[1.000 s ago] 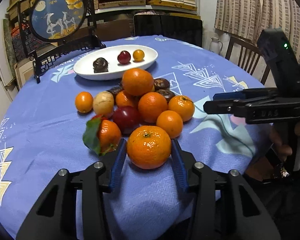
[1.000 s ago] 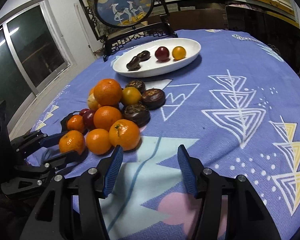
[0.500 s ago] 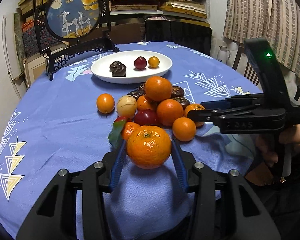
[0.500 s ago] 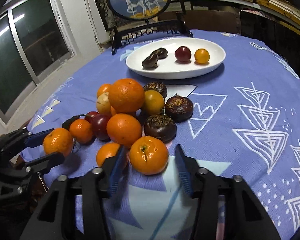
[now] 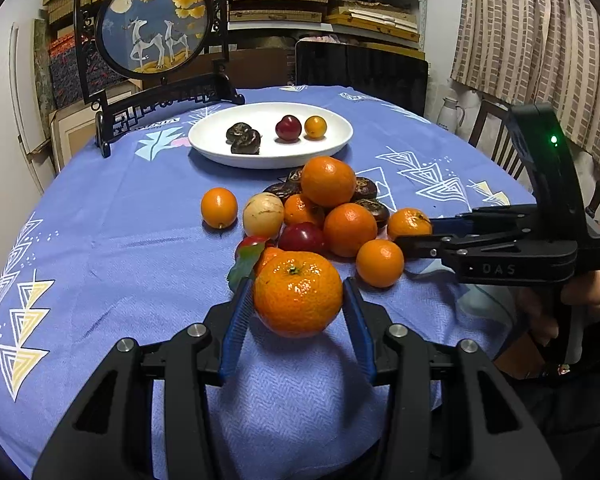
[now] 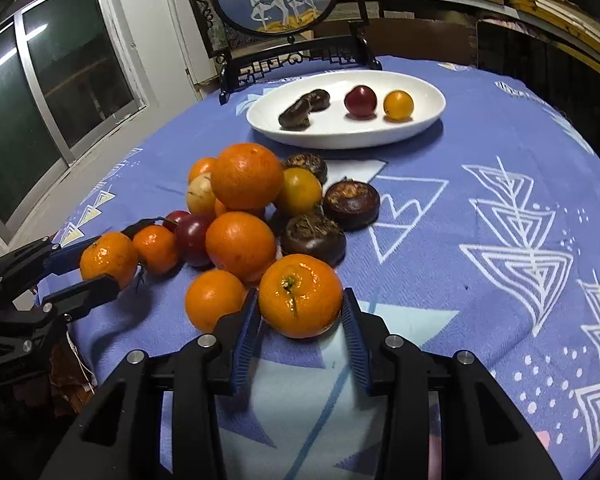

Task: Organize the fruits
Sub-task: 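Grasp a tangerine with the left tool while the right tool grasps an orange, then lower both citrus fruits onto the white plate and open both tools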

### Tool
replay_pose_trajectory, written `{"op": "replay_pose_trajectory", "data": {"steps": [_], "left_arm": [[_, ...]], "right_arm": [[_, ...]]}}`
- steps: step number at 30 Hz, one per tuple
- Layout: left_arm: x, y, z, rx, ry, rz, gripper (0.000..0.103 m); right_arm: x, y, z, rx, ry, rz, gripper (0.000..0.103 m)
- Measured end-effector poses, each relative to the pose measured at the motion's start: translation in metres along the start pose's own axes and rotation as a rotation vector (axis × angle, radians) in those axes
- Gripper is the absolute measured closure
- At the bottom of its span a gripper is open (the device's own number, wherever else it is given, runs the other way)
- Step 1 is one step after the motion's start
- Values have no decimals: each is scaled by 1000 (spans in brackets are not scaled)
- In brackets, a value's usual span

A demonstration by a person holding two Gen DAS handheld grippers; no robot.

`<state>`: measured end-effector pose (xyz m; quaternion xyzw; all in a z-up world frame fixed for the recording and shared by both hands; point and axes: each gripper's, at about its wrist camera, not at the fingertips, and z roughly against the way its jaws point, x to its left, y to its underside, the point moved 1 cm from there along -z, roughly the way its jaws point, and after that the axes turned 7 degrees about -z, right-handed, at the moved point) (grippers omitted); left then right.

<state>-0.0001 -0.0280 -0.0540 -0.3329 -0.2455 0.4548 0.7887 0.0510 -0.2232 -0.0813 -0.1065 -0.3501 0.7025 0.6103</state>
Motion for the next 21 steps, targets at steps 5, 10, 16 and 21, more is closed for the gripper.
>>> {"op": "replay_pose_trajectory", "data": {"steps": [5, 10, 16, 21], "left_arm": [[0, -4, 3, -11, 3, 1, 59], [9, -21, 8, -44, 20, 16, 59], [30, -64, 6, -77, 38, 37, 59], [49, -117, -23, -84, 44, 35, 59]], "right_arm": [[-6, 0, 14, -25, -24, -12, 62], [-21, -13, 41, -64, -56, -47, 62], [-41, -57, 73, -137, -44, -51, 62], [-54, -107, 71, -166, -47, -58, 62]]}}
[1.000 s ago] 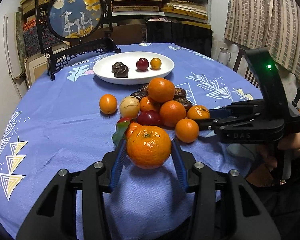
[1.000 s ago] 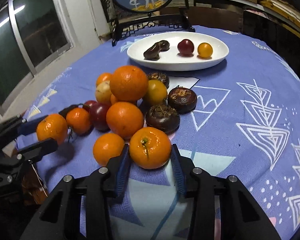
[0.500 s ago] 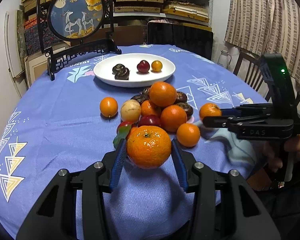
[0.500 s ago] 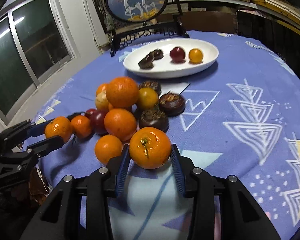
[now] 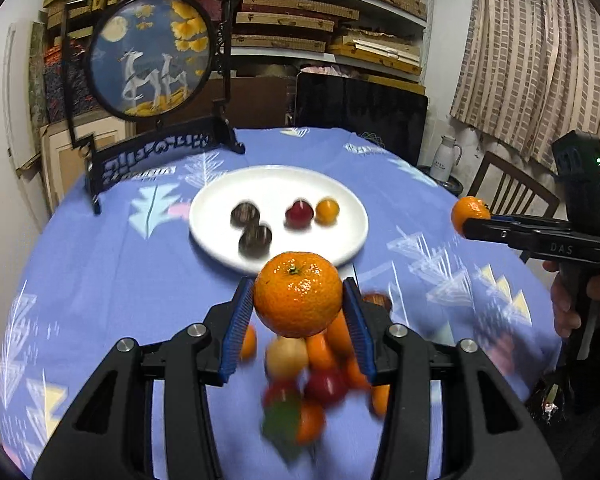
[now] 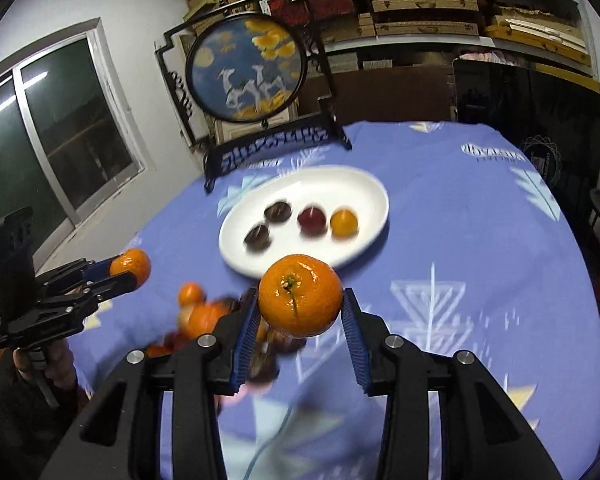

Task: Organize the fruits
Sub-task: 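Lower both citrus fruits onto the white plate and open both tools, then grasp a leafy tangerine with the left tool while the right tool grasps an orange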

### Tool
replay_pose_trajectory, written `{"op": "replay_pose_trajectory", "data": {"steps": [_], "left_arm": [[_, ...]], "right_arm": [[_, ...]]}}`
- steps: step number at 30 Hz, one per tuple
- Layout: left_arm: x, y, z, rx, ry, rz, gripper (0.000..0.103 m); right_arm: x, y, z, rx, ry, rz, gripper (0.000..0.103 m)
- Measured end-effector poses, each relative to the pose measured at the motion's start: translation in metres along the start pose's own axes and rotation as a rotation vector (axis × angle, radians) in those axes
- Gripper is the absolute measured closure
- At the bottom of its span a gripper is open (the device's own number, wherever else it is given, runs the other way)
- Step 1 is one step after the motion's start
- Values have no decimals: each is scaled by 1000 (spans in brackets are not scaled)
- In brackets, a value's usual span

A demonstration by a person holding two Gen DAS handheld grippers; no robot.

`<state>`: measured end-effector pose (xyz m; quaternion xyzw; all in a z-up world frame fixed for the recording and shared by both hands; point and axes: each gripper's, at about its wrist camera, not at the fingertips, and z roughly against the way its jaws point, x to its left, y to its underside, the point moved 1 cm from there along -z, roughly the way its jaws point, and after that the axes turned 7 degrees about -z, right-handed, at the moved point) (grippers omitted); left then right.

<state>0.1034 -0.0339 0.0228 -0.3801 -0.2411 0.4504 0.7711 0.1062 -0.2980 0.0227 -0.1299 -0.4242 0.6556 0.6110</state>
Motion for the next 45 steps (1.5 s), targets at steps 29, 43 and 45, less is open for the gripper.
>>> {"op": "replay_pose_trajectory", "data": {"steps": [29, 43, 45], "left_arm": [[-1, -60, -154, 235, 63, -60, 44], [-27, 54, -17, 158, 17, -125, 37], [-28, 69, -14, 167, 15, -110, 37]], "right_arm": [[-16, -107, -201, 140, 42, -27, 55], [-12, 42, -58, 125, 63, -29, 49], [-7, 61, -50, 129, 55, -37, 49]]}}
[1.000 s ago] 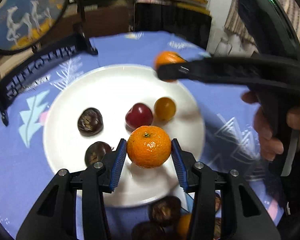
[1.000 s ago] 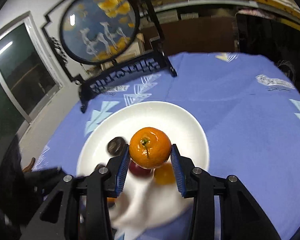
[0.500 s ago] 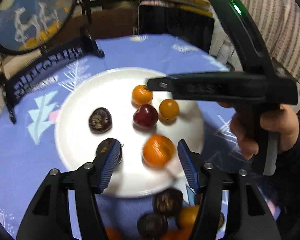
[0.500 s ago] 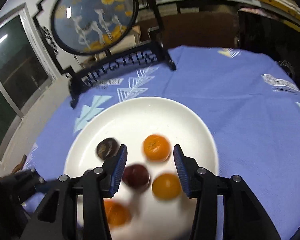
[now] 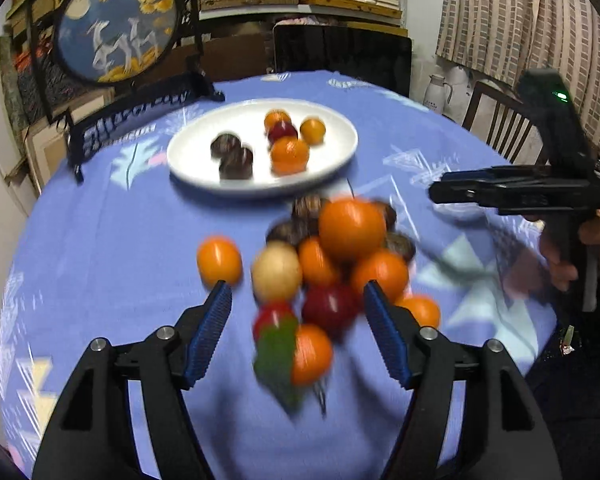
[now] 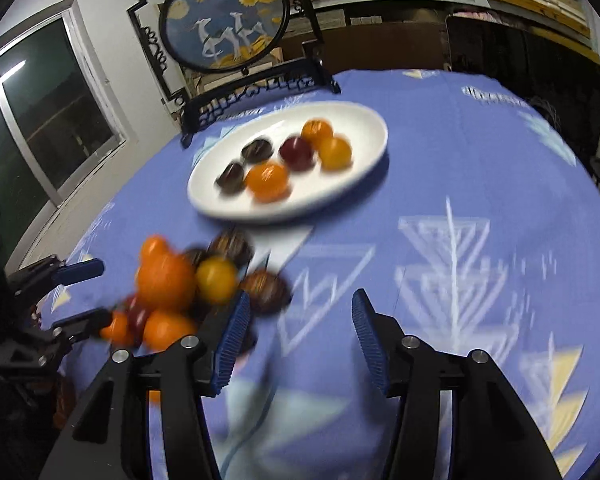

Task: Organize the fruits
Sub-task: 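Grasp a leafy tangerine with the left tool while the right tool grasps an orange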

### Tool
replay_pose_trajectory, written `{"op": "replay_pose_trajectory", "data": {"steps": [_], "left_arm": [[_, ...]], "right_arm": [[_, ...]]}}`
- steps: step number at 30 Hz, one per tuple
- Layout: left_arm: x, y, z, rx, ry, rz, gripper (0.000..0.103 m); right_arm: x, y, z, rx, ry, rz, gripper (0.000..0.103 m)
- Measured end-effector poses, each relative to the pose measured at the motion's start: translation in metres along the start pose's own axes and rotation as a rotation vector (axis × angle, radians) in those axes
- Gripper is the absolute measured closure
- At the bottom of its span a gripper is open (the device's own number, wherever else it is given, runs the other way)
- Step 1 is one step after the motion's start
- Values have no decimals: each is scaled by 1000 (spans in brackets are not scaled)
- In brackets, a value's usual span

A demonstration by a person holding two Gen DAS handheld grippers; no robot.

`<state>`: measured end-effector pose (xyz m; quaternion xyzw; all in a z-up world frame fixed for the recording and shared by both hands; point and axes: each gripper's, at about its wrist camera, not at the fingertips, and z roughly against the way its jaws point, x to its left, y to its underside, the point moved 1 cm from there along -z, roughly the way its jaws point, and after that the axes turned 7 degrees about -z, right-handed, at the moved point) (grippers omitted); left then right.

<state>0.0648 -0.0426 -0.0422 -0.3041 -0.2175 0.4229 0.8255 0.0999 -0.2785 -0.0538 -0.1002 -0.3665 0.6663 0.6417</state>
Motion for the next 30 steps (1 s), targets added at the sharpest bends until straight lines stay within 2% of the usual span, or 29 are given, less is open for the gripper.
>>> {"op": "replay_pose_trajectory", "data": {"steps": [4, 10, 14, 19, 25, 29, 30], "left_arm": [[-6, 28, -3, 29, -47, 11, 37], [-3, 33, -15, 34, -51, 49, 58], [-4, 37, -21, 44, -39, 80, 64], [-4, 42, -13, 19, -34, 103, 65], [-1, 44, 11, -42, -30, 122, 65], [-1, 44, 20, -56, -27, 121, 65], [-2, 45, 21, -57, -29, 120, 65]], "right_arm": [[14, 30, 8, 8, -32, -14, 49], [35, 52, 18, -3, -36, 30, 49], [40, 58, 21, 3, -43, 38, 49], [50, 65, 15, 25, -46, 68, 49], [77, 72, 1, 41, -55, 148, 49], [93, 72, -12, 55, -63, 175, 49], [95, 72, -15, 52, -56, 180, 52]]}}
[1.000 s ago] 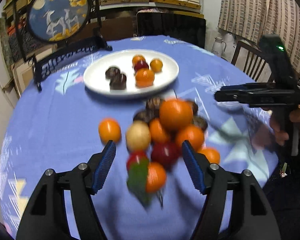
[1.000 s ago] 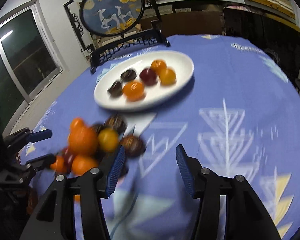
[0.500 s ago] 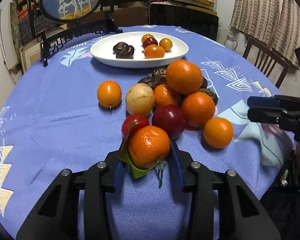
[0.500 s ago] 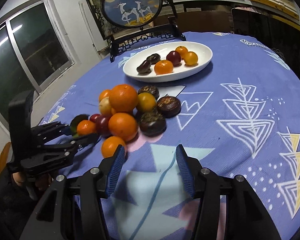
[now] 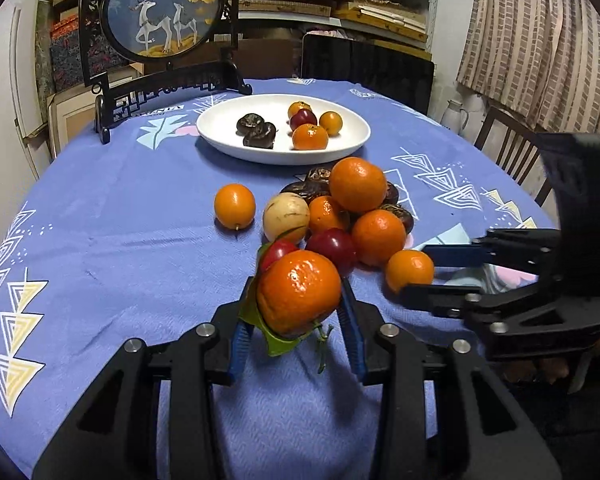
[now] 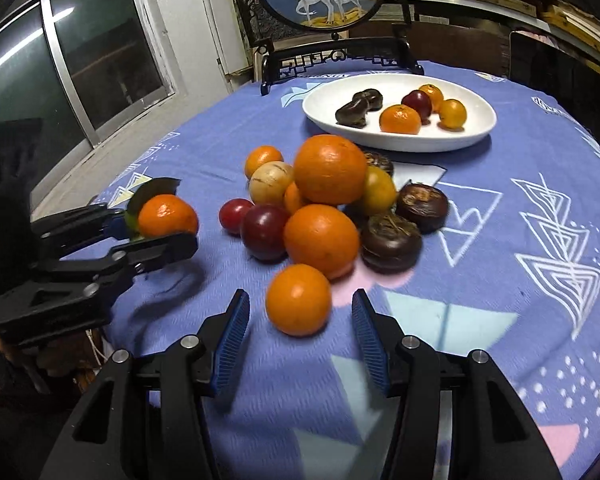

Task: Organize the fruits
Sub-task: 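Grasp a leafy tangerine with the left tool while the right tool grasps an orange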

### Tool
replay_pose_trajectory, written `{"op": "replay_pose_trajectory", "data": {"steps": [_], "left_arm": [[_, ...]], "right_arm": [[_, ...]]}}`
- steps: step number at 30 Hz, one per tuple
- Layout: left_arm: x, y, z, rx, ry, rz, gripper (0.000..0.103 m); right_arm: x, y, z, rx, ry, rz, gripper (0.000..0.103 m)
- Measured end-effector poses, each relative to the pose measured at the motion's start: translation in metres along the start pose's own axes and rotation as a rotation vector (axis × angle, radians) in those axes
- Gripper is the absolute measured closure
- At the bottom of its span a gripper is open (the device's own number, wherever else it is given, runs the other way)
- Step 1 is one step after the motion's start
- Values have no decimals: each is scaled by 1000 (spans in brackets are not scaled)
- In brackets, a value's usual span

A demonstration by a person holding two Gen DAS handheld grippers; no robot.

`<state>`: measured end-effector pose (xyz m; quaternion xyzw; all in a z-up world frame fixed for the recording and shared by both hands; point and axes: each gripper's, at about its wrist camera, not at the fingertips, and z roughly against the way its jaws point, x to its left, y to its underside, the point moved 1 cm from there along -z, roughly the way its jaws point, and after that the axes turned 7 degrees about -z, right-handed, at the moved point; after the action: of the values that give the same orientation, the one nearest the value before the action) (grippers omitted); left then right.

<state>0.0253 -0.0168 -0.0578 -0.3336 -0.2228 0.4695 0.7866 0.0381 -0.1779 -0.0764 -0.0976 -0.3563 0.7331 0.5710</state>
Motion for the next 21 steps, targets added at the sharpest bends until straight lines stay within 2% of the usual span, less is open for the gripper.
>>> {"op": "replay_pose_trajectory", "data": {"steps": [1, 2, 3, 12, 21], "left_arm": [[0, 0, 0, 1, 2, 1, 65], [0, 1, 0, 4, 4, 1, 65], [0, 2, -1, 9, 4, 3, 65], [5, -1, 7, -10, 3, 13, 65], [14, -37, 1, -33, 8, 13, 65]], "right_arm": [[2, -1, -2, -2, 8, 4, 56], [3, -1, -6, 2, 14, 10, 67], [3, -1, -9, 10, 14, 10, 69], [-14, 2, 19, -31, -25, -38, 69], [-52, -32, 55, -107, -10, -99, 69]]}}
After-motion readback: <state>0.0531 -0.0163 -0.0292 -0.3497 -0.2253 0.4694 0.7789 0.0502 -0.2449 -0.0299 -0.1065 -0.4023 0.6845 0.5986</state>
